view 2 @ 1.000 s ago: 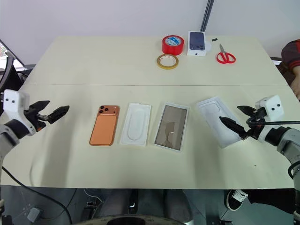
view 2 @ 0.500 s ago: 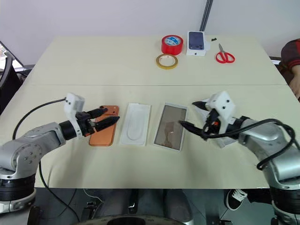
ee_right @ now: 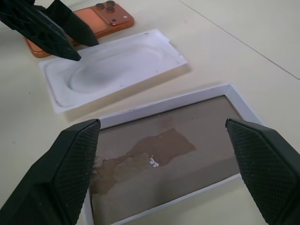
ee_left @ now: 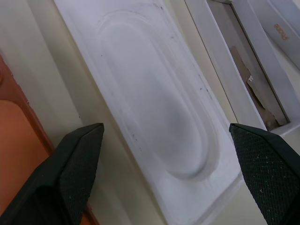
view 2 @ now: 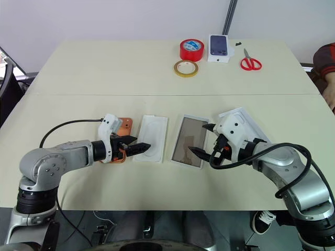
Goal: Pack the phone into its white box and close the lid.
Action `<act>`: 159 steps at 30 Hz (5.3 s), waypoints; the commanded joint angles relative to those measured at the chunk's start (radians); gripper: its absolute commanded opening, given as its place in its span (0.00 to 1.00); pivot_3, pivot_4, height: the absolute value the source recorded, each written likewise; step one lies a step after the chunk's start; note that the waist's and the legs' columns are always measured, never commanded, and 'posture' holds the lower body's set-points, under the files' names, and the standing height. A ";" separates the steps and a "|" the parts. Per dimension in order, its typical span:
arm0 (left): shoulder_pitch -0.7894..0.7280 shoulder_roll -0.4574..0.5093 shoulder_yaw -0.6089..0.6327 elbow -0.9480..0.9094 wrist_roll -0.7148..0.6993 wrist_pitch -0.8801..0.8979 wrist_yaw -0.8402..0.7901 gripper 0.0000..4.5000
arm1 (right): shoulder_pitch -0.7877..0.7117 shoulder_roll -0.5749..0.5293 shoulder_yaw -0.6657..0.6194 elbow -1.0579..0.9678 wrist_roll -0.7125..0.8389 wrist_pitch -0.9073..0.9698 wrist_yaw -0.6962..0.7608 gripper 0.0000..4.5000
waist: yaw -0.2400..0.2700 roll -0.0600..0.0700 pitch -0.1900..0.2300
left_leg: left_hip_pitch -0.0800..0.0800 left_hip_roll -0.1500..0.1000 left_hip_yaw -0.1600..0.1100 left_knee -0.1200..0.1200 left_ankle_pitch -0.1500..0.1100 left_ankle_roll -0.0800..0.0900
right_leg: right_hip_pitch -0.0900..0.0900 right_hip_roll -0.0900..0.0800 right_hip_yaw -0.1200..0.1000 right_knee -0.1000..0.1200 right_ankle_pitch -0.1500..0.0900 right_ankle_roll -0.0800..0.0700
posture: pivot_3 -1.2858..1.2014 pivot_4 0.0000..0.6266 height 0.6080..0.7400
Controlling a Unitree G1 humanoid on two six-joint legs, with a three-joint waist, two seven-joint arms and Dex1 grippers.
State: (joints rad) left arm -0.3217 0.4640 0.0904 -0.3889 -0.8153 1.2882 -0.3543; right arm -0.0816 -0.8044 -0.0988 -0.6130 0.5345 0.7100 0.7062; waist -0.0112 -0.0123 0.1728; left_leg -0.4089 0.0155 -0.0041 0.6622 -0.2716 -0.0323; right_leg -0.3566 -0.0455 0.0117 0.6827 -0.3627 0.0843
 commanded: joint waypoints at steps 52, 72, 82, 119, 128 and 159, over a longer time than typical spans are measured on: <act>-0.268 -0.323 0.473 0.058 -0.094 0.326 0.289 0.00 | -0.318 -0.027 0.502 -0.056 -0.274 0.098 0.139 0.51 | 0.001 -0.002 0.001 | 0.000 -0.001 -0.001 0.001 0.003 -0.006 | 0.000 -0.001 -0.001 0.000 0.000 0.000 | 0.52 0.24 1.00; -0.154 -0.433 0.263 0.025 -0.340 0.326 0.545 0.21 | -0.196 -0.112 0.184 0.084 -0.271 0.034 0.106 0.96 | 0.004 -0.002 0.001 | -0.001 -0.001 -0.001 0.001 0.003 -0.006 | 0.000 0.000 0.000 -0.001 0.000 0.000 | 0.52 0.24 1.00; -0.195 -0.329 0.334 0.055 -0.427 0.315 0.567 0.88 | -0.309 -0.014 0.210 0.141 -0.267 0.074 0.050 0.56 | -0.001 -0.002 0.001 | -0.001 0.000 -0.001 0.001 0.004 -0.007 | 0.000 0.000 0.000 0.000 0.000 0.000 | 0.52 0.24 1.00; 0.228 0.327 0.062 -0.113 0.157 -0.640 -0.436 0.88 | -0.444 0.131 0.590 0.152 -0.376 0.134 0.197 0.01 | -0.006 -0.001 0.001 | 0.000 -0.001 0.000 -0.009 0.002 -0.004 | -0.005 -0.002 0.000 -0.001 0.000 -0.001 | 0.52 0.24 1.00; 0.234 0.325 0.063 -0.119 0.157 -0.634 -0.429 0.88 | -0.417 0.078 0.605 0.092 -0.344 0.111 0.294 0.01 | -0.005 -0.001 0.001 | 0.000 -0.001 0.000 -0.009 0.002 -0.004 | -0.005 -0.002 0.000 -0.001 0.000 -0.001 | 0.52 0.24 1.00; 0.327 0.368 0.191 -0.172 0.069 -0.565 -0.486 0.88 | -0.578 0.287 0.557 0.392 -0.504 0.121 0.029 0.01 | -0.009 -0.001 0.001 | 0.000 0.000 0.000 -0.010 0.003 -0.005 | -0.006 -0.002 0.000 0.000 0.000 -0.001 | 0.52 0.24 1.00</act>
State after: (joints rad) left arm 0.0064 0.8214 0.2831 -0.5241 -0.7491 0.7485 -0.8323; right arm -0.6500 -0.5232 0.4581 -0.2054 0.0393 0.8354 0.7325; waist -0.0202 -0.0132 0.1738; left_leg -0.4089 0.0152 -0.0038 0.6524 -0.2691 -0.0369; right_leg -0.3622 -0.0470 0.0118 0.6823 -0.3629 0.0835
